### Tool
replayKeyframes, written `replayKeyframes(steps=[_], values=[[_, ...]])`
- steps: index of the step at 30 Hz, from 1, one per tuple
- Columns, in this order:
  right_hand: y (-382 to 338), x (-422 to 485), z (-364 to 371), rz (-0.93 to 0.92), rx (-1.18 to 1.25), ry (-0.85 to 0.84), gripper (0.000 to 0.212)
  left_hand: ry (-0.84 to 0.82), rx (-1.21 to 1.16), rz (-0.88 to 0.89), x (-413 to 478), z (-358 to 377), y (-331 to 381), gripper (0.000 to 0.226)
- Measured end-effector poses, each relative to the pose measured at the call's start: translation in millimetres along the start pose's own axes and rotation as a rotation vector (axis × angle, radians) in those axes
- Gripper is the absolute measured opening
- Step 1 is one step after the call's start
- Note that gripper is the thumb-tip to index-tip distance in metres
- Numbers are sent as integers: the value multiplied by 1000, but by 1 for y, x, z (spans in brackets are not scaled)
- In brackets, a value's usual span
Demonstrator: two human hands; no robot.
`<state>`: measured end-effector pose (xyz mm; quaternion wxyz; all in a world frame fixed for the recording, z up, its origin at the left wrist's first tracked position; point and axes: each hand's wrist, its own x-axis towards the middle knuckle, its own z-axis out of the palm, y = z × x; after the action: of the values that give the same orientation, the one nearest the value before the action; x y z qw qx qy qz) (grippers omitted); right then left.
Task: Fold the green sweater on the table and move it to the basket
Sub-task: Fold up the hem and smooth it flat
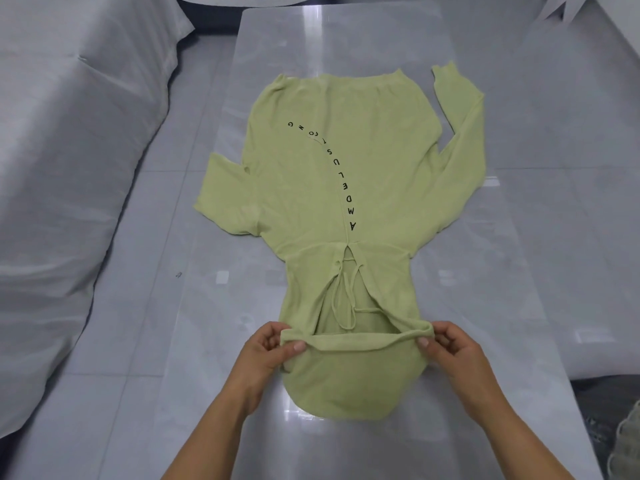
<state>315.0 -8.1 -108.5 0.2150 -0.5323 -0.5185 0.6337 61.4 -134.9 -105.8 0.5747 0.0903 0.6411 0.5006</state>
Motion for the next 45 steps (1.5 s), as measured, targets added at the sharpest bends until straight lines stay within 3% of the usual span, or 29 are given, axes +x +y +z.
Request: replayKeyframes(steps=[4, 8, 12, 18, 23, 24, 27, 30, 32, 36, 39, 42, 44, 45], values=[[-3, 7, -8, 77, 41, -81, 8, 75, -94, -6, -2, 1, -3, 13], [-6, 12, -16, 119, -3, -152, 57, 111, -74, -9, -2, 0, -7, 24], [-1, 16, -10, 117, -7, -97, 26, 172, -44, 2, -1, 4, -9, 20], [13, 18, -1, 113, -101, 75, 20, 354, -93, 9, 11, 6, -11, 3], [18, 24, 11, 128, -164, 167, 11, 392, -89, -90, 17, 5, -16, 10], [18, 24, 13, 113, -226, 180, 18, 375, -68, -100, 16, 6, -15, 13], [17, 23, 23, -193, -664, 267, 37, 348, -25, -62, 14, 8, -13, 9], [10, 23, 57, -508, -895, 90, 37, 347, -13, -25, 13, 11, -11, 12], [12, 29, 76, -554, -1001, 63, 37, 381, 6, -18, 15, 10, -10, 14], [13, 47, 59, -205, -850, 311, 50, 382, 48, -39, 21, 9, -12, 13], [11, 45, 27, 39, -526, 222, 57, 336, 45, -55, 21, 9, -12, 11], [18, 41, 10, 110, -476, -54, 29, 368, 68, -23, 23, 7, -14, 14], [18, 43, 7, 111, -404, -1, 8, 389, 141, 1, 28, 7, -18, 20], [18, 46, 8, 119, -381, 58, 11, 406, 204, 19, 31, 7, -20, 24]])
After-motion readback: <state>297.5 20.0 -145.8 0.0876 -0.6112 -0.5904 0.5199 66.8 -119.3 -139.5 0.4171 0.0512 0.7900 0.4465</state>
